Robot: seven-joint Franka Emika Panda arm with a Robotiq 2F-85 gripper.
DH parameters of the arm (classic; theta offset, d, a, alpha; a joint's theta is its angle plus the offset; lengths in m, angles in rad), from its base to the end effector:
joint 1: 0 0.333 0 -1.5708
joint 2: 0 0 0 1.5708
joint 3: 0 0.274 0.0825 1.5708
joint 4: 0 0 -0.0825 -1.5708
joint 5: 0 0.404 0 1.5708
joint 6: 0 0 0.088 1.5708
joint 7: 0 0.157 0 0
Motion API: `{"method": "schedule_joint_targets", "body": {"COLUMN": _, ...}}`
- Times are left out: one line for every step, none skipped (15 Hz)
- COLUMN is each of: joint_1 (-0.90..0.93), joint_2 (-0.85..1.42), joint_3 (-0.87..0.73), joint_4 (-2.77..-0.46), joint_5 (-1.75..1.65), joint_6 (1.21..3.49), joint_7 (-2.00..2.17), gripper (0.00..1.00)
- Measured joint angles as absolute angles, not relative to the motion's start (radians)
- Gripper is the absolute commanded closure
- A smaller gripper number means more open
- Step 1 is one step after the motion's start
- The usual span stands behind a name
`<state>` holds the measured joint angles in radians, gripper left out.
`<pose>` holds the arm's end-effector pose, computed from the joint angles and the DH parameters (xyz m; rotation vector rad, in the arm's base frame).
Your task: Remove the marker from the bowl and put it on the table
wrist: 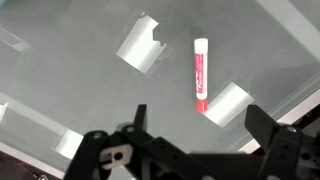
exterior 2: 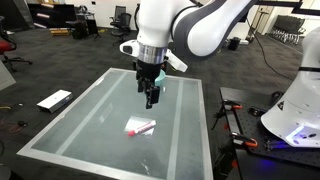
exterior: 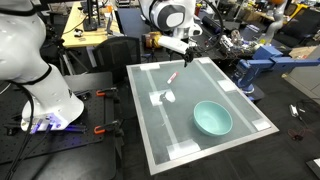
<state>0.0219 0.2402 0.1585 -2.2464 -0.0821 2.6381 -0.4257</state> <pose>0.5581 0.1056 0.1692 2.9342 1.0174 0.2386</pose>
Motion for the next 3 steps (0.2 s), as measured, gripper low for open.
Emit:
{"method": "schedule_joint_targets", "body": {"joint_1": 0.022, "joint_2": 0.239, "joint_3": 0.159, "joint_4": -2.248, "joint_5": -0.082, "joint_6": 2.638, "joint_7": -0.426, "gripper": 0.00}}
{"method": "schedule_joint_targets", "body": {"joint_1": 0.022, "joint_2": 0.239, "joint_3": 0.159, "joint_4": -2.248, "joint_5": -0.082, "joint_6": 2.639, "joint_7": -0.426, "gripper": 0.00}}
{"method": "schedule_joint_targets", "body": {"joint_1": 0.022, "joint_2": 0.239, "joint_3": 0.159, "joint_4": -2.249, "joint_5": -0.082, "joint_6": 2.639, "joint_7": -0.426, "gripper": 0.00}}
